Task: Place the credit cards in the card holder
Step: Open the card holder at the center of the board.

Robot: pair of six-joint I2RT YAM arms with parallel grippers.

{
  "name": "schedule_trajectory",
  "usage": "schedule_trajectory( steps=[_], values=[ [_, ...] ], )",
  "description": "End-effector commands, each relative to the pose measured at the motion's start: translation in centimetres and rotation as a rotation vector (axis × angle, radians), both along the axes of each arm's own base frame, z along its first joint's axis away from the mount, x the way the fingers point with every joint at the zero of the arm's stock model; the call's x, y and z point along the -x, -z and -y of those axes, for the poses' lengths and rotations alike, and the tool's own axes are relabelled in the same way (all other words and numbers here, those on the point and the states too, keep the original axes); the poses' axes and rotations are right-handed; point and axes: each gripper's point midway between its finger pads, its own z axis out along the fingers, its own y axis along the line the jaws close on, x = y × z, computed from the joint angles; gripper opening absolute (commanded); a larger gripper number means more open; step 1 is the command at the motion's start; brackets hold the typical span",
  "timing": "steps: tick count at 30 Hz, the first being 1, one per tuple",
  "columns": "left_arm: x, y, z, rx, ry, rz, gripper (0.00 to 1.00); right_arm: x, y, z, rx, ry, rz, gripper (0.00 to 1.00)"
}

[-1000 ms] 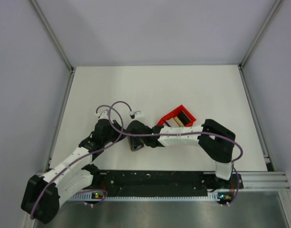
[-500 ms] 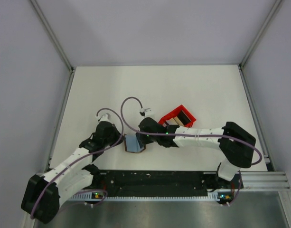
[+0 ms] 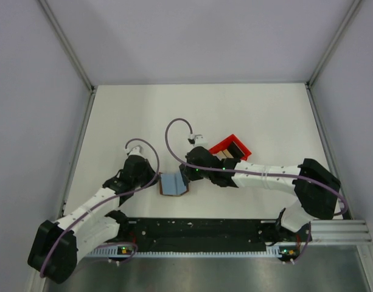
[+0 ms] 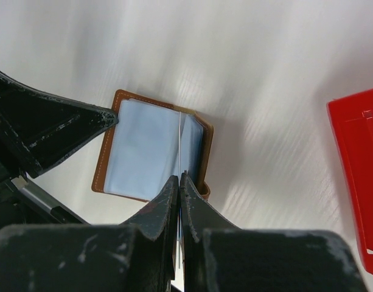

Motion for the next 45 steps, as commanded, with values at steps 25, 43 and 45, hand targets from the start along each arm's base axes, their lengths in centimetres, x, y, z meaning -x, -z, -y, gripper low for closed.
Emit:
schedule_trajectory(
  steps=[25, 43, 45],
  values=[
    [-1.5, -4.0, 2.5, 0.092, 0.085, 0.091, 0.00, -1.8, -6.5, -0.5, -0.041, -0.013, 0.126, 0.00],
    [-1.1, -4.9, 3.1, 0.140, 0.091, 0.092, 0.00, -2.5, -0.3, -0.6, 0.152, 0.091, 0.133, 0.00],
    [-1.2, -4.9, 3.1, 0.140, 0.088, 0.093, 0.00, -2.3, 0.0, -1.2, 0.161, 0.086, 0.135, 0.00]
  ],
)
